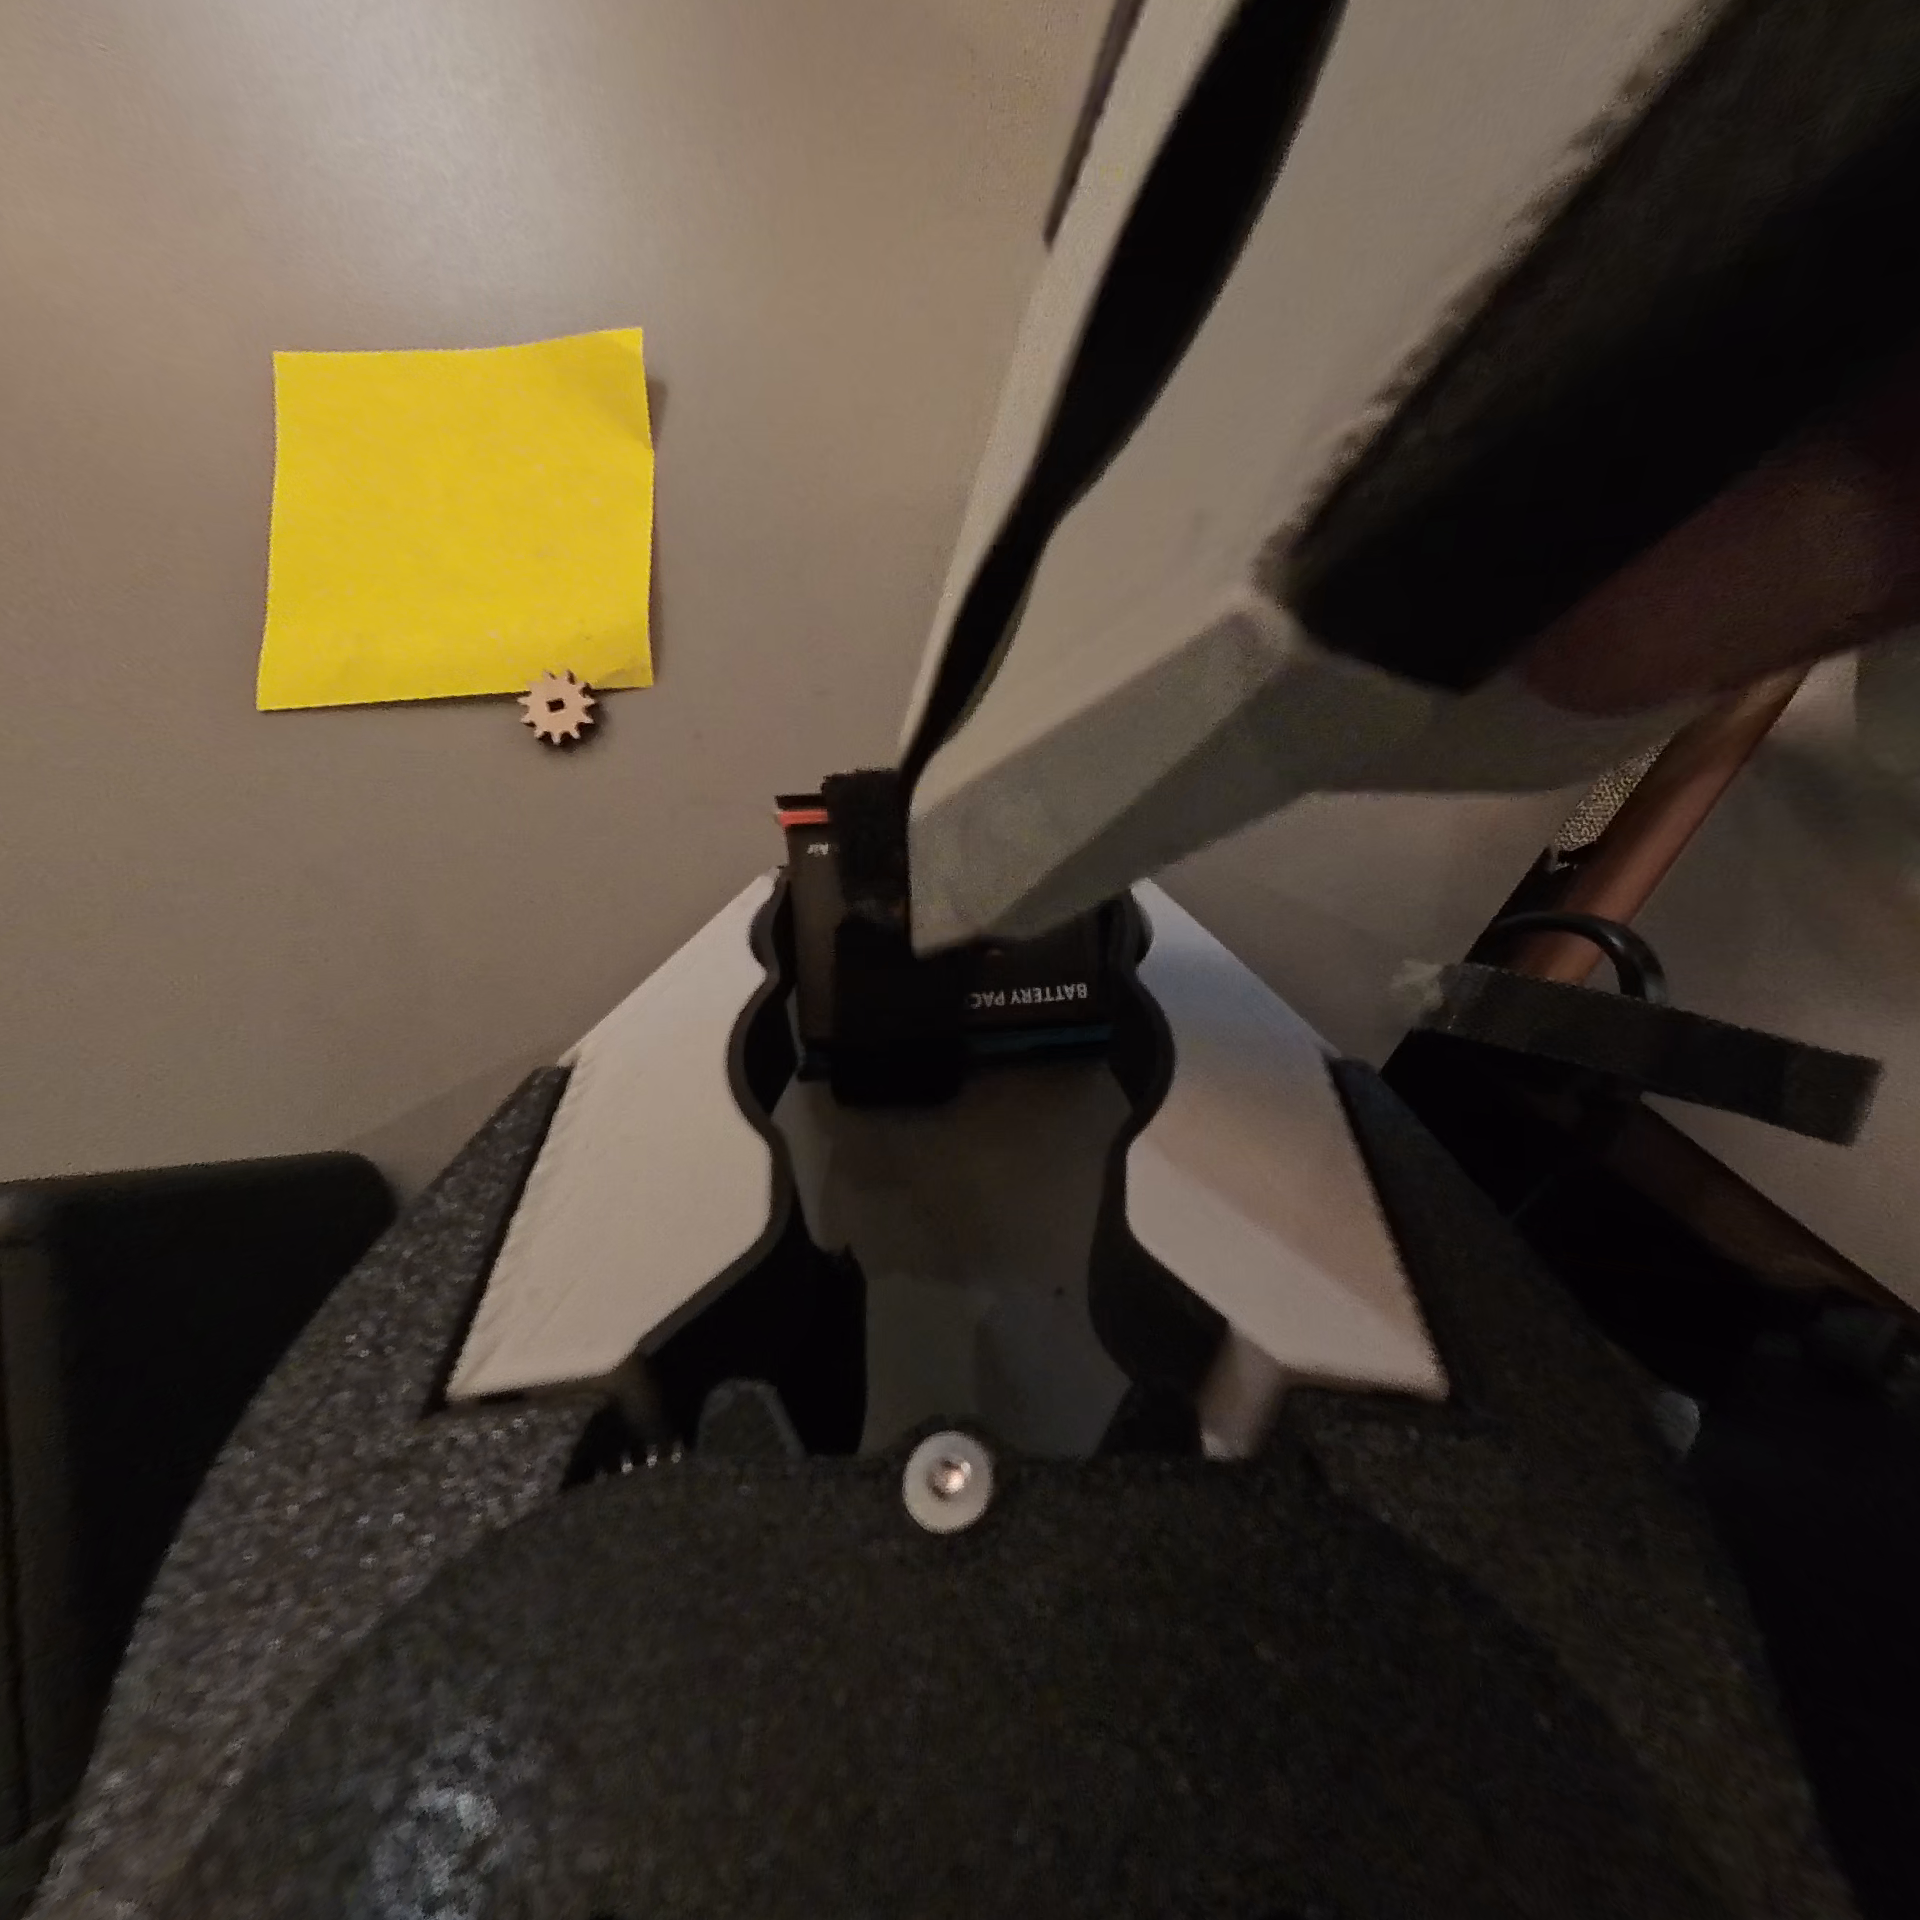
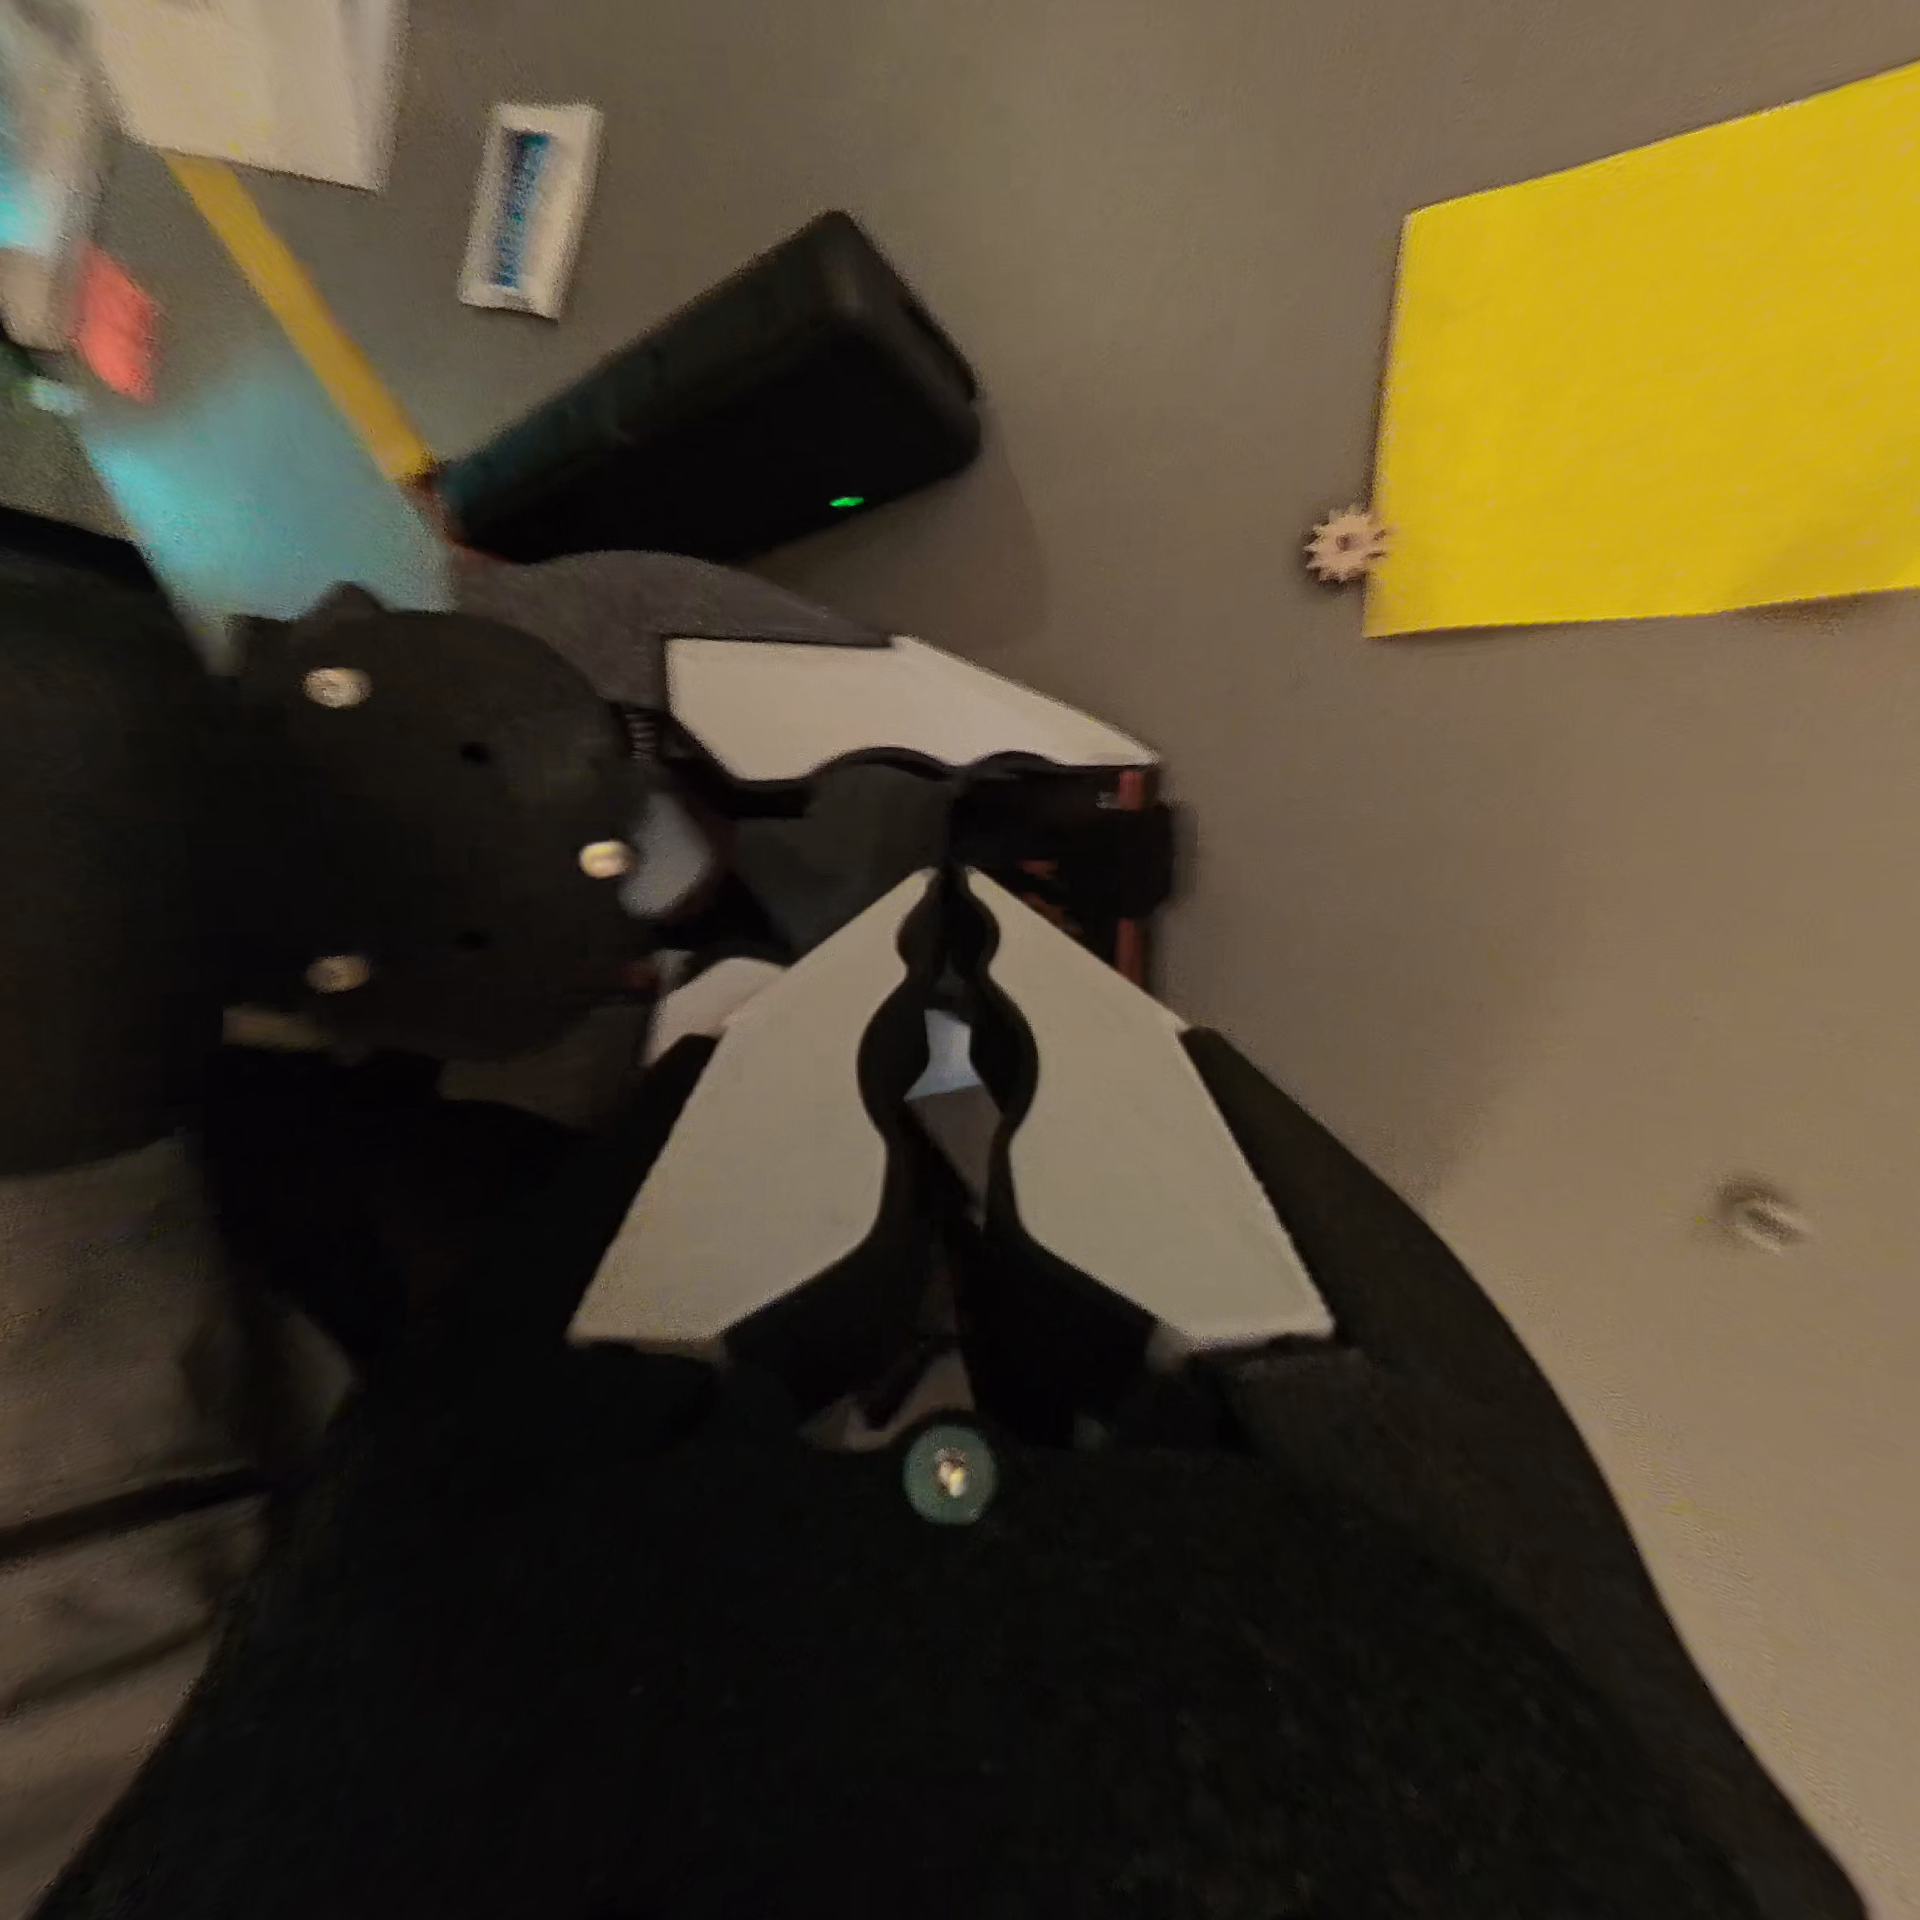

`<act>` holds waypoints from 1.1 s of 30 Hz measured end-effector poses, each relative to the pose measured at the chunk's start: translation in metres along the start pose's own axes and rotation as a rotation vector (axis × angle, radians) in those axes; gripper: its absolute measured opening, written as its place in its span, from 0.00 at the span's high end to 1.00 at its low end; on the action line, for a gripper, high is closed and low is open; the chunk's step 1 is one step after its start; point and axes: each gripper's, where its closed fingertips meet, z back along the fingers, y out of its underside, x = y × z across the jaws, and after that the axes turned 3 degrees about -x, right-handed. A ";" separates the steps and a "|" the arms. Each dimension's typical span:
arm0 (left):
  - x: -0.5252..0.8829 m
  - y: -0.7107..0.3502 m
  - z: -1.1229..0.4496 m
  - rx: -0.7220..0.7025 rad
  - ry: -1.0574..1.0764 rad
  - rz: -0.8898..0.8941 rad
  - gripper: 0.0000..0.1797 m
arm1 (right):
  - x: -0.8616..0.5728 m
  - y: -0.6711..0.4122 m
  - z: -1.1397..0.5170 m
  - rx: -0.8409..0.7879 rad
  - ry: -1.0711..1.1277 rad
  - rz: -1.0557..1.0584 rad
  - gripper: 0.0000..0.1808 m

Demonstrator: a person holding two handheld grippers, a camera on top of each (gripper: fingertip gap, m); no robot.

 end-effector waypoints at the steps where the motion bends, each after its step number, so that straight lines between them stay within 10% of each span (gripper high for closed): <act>1: 0.000 0.000 0.000 -0.002 -0.002 0.001 0.67 | 0.015 -0.002 -0.002 -0.024 -0.105 -0.030 1.00; 9: 0.001 0.000 0.004 -0.020 0.034 0.005 0.63 | 0.012 -0.005 -0.003 -0.027 -0.158 -0.065 0.99; 19: 0.004 0.015 0.029 0.003 0.070 0.039 0.66 | -0.025 0.013 -0.001 0.075 0.210 0.054 0.69; 33: 0.027 0.038 0.048 0.140 0.065 0.153 0.68 | -0.033 0.014 0.012 0.037 0.277 0.000 0.78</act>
